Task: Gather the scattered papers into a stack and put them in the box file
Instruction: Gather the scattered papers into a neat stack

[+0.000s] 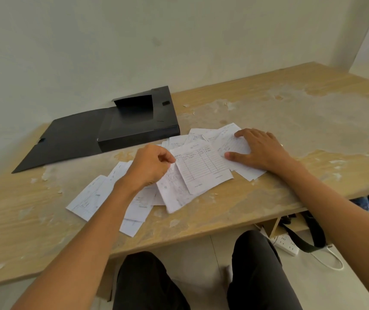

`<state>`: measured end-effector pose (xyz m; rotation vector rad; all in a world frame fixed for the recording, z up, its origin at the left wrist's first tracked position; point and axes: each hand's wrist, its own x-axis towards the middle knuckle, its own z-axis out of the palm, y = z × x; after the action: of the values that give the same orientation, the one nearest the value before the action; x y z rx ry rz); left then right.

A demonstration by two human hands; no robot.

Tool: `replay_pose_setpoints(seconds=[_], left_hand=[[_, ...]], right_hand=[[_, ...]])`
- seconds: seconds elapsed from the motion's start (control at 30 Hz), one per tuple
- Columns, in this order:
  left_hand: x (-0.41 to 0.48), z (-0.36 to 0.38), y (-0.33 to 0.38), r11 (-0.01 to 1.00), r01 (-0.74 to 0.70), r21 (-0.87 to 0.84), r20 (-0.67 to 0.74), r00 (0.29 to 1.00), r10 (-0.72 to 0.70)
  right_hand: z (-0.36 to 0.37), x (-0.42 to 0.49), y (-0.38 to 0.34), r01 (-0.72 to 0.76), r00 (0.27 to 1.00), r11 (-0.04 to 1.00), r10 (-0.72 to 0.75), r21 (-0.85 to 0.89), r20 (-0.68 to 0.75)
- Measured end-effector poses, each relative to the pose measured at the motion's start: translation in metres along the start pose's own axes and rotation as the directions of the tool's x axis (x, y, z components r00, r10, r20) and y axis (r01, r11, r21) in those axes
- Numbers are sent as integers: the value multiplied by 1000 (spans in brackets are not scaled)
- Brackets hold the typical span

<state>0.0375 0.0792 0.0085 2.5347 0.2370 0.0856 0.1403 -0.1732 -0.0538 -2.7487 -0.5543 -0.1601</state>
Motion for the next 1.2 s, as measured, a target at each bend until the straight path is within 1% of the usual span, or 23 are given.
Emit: replay_pose_setpoints(seconds=[0.13,0.23,0.27,0.3,0.37,0.4,0.43,0.53,0.63,0.7,0.77,0.87,1.03,1.1,1.2], left_hand=[[19,1,-3,987,-97,129,-20,995,100],[17,10,1,957,-154,245,-171,965,199],[10,16,3,944,-168,284,-202,952,230],[2,23,4,930,-181,321,-196,948,252],[-16,37,3,909,-206,363,-93,962,255],[-23,44,1,913,-217,345,-46,968,247],[-28,49,-3,925,-222,308,-29,970,242],[-32,53,-12,949,-239,208,-97,960,263],[-33,55,-17,948,-264,177,-134,948,289],[-33,56,-18,949,-271,161,-143,945,294],[-32,58,-19,948,-274,159,-158,941,299],[-33,61,-19,947,-270,176,-173,938,300],[-32,62,-20,944,-242,222,-186,940,285],[-33,62,-21,941,-244,233,-179,941,288],[-34,61,-21,941,-239,239,-168,945,282]], right_hand=[[-1,-1,-1,-5,1000,1000,5,-1,4],[-1,-1,-1,-12,1000,1000,12,5,9],[-1,-1,-2,-16,1000,1000,16,7,10],[-1,-1,-2,-22,1000,1000,22,8,6],[-1,-1,-3,-35,999,999,35,12,-8],[-1,0,-4,-46,999,999,46,12,-14],[-2,-1,-6,-61,998,998,61,6,-20],[-3,0,-17,-126,991,989,122,-74,-59],[-4,2,-28,-171,985,964,160,-203,-71],[-6,4,-34,-201,980,952,194,-231,-50],[-10,5,-39,-232,972,952,233,-202,-21],[-19,7,-43,-293,953,951,299,-96,55],[-32,13,-39,-357,920,933,346,31,184],[-37,16,-40,-396,897,917,374,54,238],[-38,19,-44,-434,868,900,406,40,287]])
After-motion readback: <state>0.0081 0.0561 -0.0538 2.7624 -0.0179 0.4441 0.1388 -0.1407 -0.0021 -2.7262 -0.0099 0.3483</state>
